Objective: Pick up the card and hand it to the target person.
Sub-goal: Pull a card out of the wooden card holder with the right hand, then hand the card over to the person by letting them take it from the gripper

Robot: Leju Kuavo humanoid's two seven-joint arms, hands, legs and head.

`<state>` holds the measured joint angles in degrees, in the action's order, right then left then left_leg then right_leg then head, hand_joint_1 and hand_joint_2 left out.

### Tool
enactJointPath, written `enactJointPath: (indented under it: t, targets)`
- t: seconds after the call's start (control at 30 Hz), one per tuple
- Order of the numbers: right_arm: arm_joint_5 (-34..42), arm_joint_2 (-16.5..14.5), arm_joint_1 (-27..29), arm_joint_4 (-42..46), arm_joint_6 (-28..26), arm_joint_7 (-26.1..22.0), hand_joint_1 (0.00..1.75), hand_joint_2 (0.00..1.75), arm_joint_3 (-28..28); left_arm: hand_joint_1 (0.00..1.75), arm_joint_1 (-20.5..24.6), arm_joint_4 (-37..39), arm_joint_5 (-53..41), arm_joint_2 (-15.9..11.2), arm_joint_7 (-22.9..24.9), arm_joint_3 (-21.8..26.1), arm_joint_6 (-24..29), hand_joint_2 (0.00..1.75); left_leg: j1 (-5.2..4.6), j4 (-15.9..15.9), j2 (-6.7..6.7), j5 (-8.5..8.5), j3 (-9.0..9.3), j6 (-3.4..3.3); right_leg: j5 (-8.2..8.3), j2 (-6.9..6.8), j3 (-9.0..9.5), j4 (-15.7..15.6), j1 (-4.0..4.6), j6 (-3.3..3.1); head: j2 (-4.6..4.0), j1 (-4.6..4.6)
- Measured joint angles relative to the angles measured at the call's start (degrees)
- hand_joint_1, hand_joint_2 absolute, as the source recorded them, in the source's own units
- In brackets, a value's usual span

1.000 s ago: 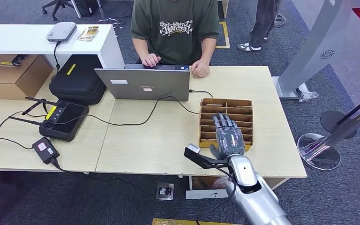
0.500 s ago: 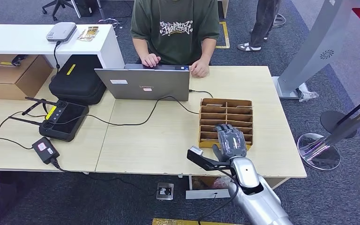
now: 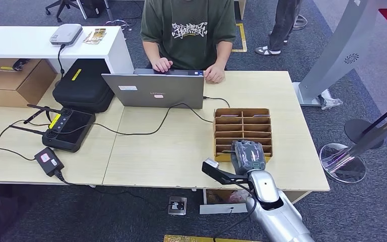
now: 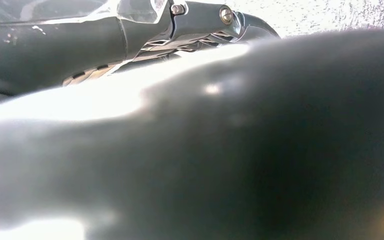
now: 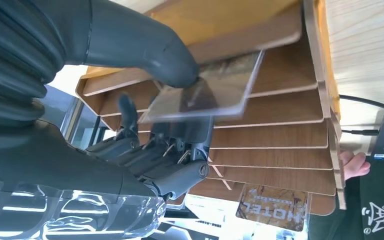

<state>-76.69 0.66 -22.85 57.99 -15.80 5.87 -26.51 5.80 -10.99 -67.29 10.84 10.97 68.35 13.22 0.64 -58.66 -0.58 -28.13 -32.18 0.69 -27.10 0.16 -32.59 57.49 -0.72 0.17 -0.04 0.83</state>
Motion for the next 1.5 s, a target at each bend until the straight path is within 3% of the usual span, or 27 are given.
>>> enactJointPath:
  t: [0.47,0.93,1.27,1.5]
  targets:
    - [-0.5,0.0,0.0,2.6,-2.7,-2.5,1.68,1.75,0.0,0.0,0.0,0.0,0.3,0.0,0.0,0.0,0.0,0.0,0.0,0.0,0.0,0.0,-0.02,0.0,0.0,0.0,0.0,0.0,0.0,0.0,0.0,0.0]
    - [-1.0,0.0,-4.6,6.5,-5.0,-5.3,1.5,1.75,-1.1,0.0,0.0,0.0,0.9,0.0,-0.2,0.0,0.4,0.0,0.0,0.0,0.0,0.01,-0.02,0.0,0.0,-0.01,0.0,0.0,0.0,0.0,0.0,-0.01]
    - [-1.0,1.4,-7.7,18.6,-6.4,-5.6,1.47,1.75,-3.1,0.0,0.0,0.0,1.5,0.0,-0.8,0.1,0.7,0.0,0.0,0.0,0.0,0.0,-0.02,0.0,0.0,0.01,-0.01,0.0,0.0,0.0,0.0,0.0]
    - [-0.6,1.5,-10.1,19.6,-5.6,-4.9,1.46,1.75,-4.1,0.0,0.0,0.0,2.1,0.0,-0.6,0.2,1.2,0.0,0.0,0.0,0.0,0.01,-0.02,0.0,0.01,0.0,0.0,0.0,0.0,0.0,0.0,-0.01]
